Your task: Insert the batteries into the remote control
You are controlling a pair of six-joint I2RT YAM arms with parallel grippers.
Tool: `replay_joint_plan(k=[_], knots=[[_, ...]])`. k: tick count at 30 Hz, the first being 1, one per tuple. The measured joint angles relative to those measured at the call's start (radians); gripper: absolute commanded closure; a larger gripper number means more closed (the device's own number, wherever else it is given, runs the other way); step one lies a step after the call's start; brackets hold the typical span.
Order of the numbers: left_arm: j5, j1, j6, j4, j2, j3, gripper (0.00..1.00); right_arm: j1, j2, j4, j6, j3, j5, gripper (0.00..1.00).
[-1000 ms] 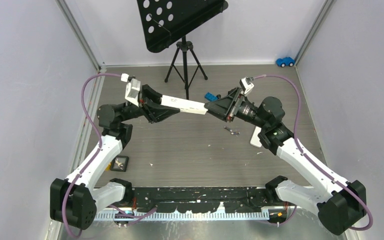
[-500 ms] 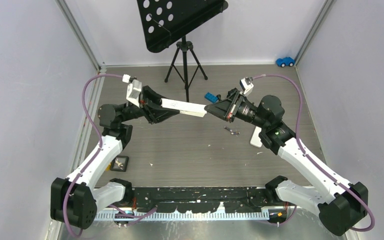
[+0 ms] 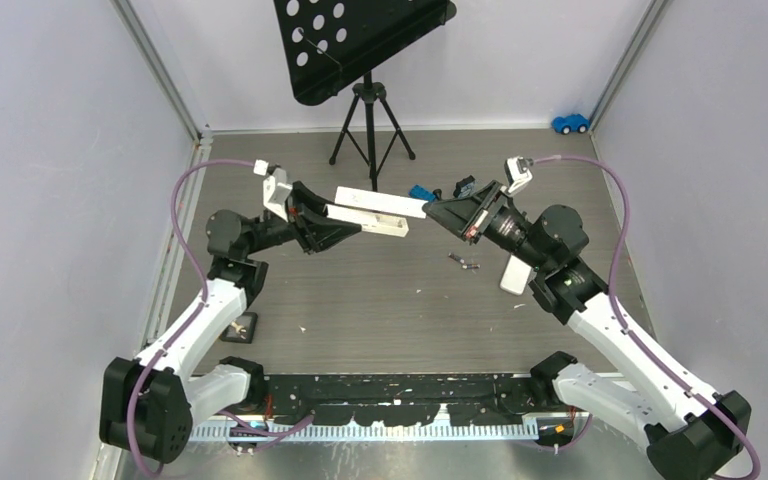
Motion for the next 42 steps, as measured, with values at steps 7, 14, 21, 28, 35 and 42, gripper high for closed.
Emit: replay_joint_plan(k=[7, 14, 21, 28, 35, 42], knots=[[-0.093, 0.000, 0.057, -0.039, -0.035, -0.113, 1.00, 0.000, -0.081, -0.117, -0.028, -0.049, 0.207, 1.00], [-0.146, 0.000, 0.075, -0.069, -0.105, -0.169, 1.00, 0.000, -0.078, -0.303, -0.042, -0.126, 0.410, 1.00], [-0.150, 0.000, 0.051, -0.059, -0.123, -0.165, 1.00, 0.006, 0.103, -0.296, -0.026, -0.338, 0.418, 1.00], [-0.164, 0.000, 0.032, -0.059, -0.128, -0.165, 1.00, 0.024, 0.211, -0.246, -0.013, -0.397, 0.386, 0.57], [-0.166, -0.001, 0.016, -0.059, -0.128, -0.163, 1.00, 0.025, 0.119, -0.289, -0.092, -0.385, 0.383, 0.37], [-0.139, -0.001, -0.035, -0.031, -0.126, -0.145, 1.00, 0.025, -0.066, -0.339, -0.335, -0.220, 0.266, 0.22]])
